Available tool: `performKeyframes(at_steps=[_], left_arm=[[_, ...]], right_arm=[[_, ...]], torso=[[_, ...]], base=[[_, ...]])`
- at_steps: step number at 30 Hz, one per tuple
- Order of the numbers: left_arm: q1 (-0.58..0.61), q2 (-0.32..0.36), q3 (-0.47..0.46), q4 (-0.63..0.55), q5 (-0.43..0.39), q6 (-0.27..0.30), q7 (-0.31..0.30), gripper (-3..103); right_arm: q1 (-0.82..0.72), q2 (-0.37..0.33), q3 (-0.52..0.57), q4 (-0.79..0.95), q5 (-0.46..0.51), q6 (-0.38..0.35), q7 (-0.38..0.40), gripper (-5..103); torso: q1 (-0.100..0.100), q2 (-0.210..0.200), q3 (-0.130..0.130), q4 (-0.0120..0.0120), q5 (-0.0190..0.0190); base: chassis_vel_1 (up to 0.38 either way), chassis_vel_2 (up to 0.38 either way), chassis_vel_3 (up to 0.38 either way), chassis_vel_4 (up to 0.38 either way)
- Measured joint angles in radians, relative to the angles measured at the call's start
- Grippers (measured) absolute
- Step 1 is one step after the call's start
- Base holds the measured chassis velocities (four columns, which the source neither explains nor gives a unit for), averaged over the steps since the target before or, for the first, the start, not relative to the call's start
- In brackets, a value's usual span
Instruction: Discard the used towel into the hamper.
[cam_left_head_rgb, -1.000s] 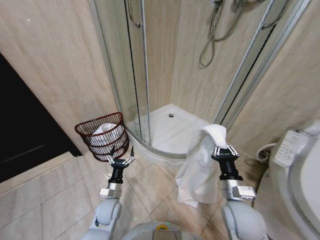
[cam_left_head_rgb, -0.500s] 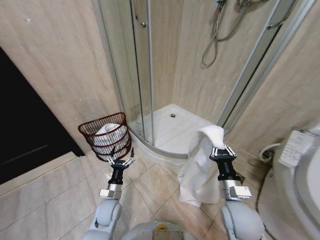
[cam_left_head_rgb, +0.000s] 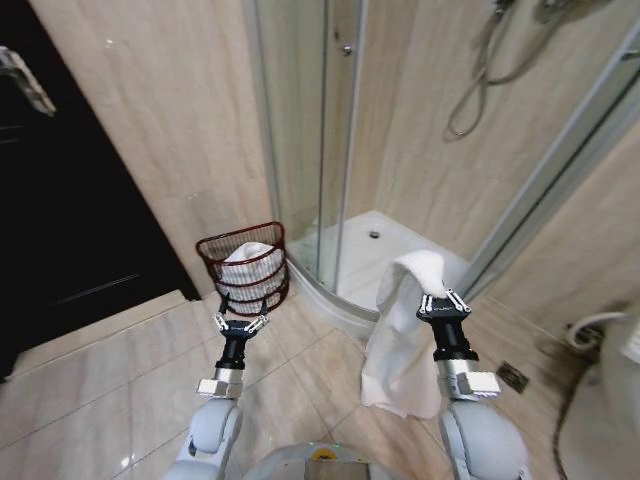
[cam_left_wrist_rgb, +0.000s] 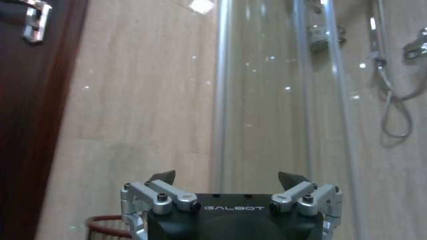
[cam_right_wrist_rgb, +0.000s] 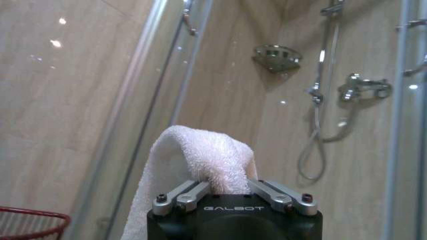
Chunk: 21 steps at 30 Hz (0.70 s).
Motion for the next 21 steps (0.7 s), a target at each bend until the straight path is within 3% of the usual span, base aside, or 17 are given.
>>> performKeyframes(at_steps=[21], left_arm=[[0.004, -0.001, -0.008, 0.003, -0.003, -0.01, -0.003, 100]], right_arm=[[0.008, -0.004, -0.002, 0.001, 0.003, -0.009, -0.007, 4]], torso=[[0.0, 0.0, 0.0, 0.0, 0.0002]], base=[[0.123, 0.122, 0.007, 0.013]])
